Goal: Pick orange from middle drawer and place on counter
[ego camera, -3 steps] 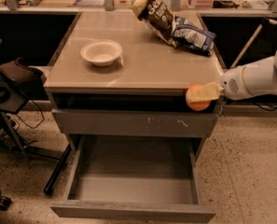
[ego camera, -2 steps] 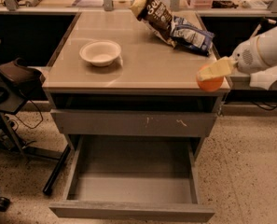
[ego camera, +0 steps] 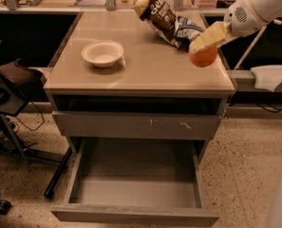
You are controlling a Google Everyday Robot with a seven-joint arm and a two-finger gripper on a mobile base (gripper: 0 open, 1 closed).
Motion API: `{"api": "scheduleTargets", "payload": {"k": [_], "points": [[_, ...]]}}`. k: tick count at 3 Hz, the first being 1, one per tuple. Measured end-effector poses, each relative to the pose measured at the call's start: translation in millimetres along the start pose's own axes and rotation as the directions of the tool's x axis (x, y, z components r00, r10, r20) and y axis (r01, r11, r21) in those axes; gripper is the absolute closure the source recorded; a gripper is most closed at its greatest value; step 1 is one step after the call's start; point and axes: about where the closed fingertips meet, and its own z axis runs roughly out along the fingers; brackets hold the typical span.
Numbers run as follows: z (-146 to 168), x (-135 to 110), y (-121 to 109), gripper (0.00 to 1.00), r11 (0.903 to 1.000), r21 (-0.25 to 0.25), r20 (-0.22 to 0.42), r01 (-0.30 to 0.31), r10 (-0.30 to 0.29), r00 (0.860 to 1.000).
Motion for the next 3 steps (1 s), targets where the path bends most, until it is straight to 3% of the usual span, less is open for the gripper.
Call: {"api": "scheduleTargets", "payload": {"k": [1, 2, 3], "points": [[-16, -22, 12, 1.00, 0.9990, -0.043, 0.046, 0.015, -0.013, 0.999], [-19, -29, 6, 1.00, 0.9990, -0.036, 0.159, -0.026, 0.032, 0.987], [9, -9, 3, 1.00, 0.9946, -0.019, 0.203, -0.102, 0.104, 0.974]]}}
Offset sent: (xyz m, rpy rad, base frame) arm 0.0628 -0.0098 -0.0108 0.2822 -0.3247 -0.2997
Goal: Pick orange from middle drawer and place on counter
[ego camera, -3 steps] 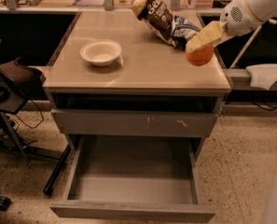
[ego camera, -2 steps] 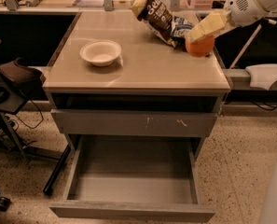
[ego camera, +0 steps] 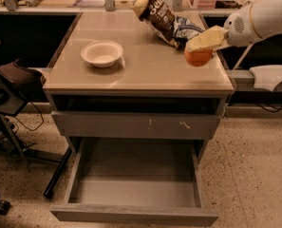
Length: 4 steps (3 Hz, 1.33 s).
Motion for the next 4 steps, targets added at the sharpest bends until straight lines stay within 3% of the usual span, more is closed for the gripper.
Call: {"api": "scheduleTargets", "payload": {"k": [1, 2, 3, 4], "points": [[48, 39, -9, 1.00, 0.9974, 0.056, -0.005, -0.046, 0.046, 0.999], [73, 60, -17, 1.00, 0.9915, 0.105, -0.021, -0.077, 0.080, 0.997], [72, 59, -16, 1.00, 0.9915, 0.105, -0.021, -0.077, 0.080, 0.997], [86, 52, -20, 1.00, 0.9870, 0.132, 0.028, -0.091, 0.088, 0.996]]}}
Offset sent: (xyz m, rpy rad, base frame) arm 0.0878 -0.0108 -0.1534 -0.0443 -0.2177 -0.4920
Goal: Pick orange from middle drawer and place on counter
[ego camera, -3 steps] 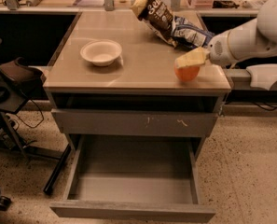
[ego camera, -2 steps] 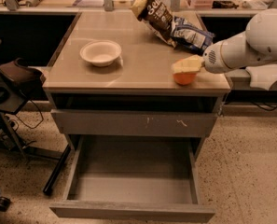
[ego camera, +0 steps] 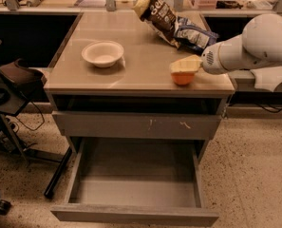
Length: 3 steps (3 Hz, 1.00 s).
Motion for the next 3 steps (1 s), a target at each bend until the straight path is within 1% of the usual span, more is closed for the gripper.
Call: {"api": "scheduleTargets", "payload": {"k": [1, 2, 3], "points": [[1.0, -3.9, 0.4, 1.00, 1.0000, 0.006, 0.011, -0.003, 0.003, 1.000], [1.0, -3.9, 0.5, 0.81, 1.0000, 0.006, 0.011, -0.003, 0.003, 1.000], [1.0, -3.9, 0.5, 0.58, 1.0000, 0.006, 0.011, -0.003, 0.003, 1.000]]}}
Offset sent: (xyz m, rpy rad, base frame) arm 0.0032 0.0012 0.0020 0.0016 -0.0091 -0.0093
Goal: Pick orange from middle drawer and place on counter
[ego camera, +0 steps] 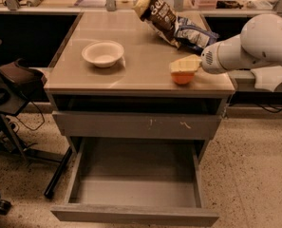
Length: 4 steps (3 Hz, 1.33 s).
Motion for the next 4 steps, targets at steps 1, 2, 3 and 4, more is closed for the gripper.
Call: {"api": "scheduleTargets", "payload": {"k": [1, 2, 3, 4], "points": [[0.0, 0.0, 0.0, 0.35, 1.0000, 0.000, 0.000, 0.000, 0.000, 1.000], [0.1, 0.0, 0.0, 0.11, 1.0000, 0.000, 0.000, 0.000, 0.000, 1.000], [0.1, 0.0, 0.1, 0.00, 1.0000, 0.000, 0.000, 0.000, 0.000, 1.000], [0.1, 0.0, 0.1, 0.00, 1.0000, 0.000, 0.000, 0.000, 0.000, 1.000]]}}
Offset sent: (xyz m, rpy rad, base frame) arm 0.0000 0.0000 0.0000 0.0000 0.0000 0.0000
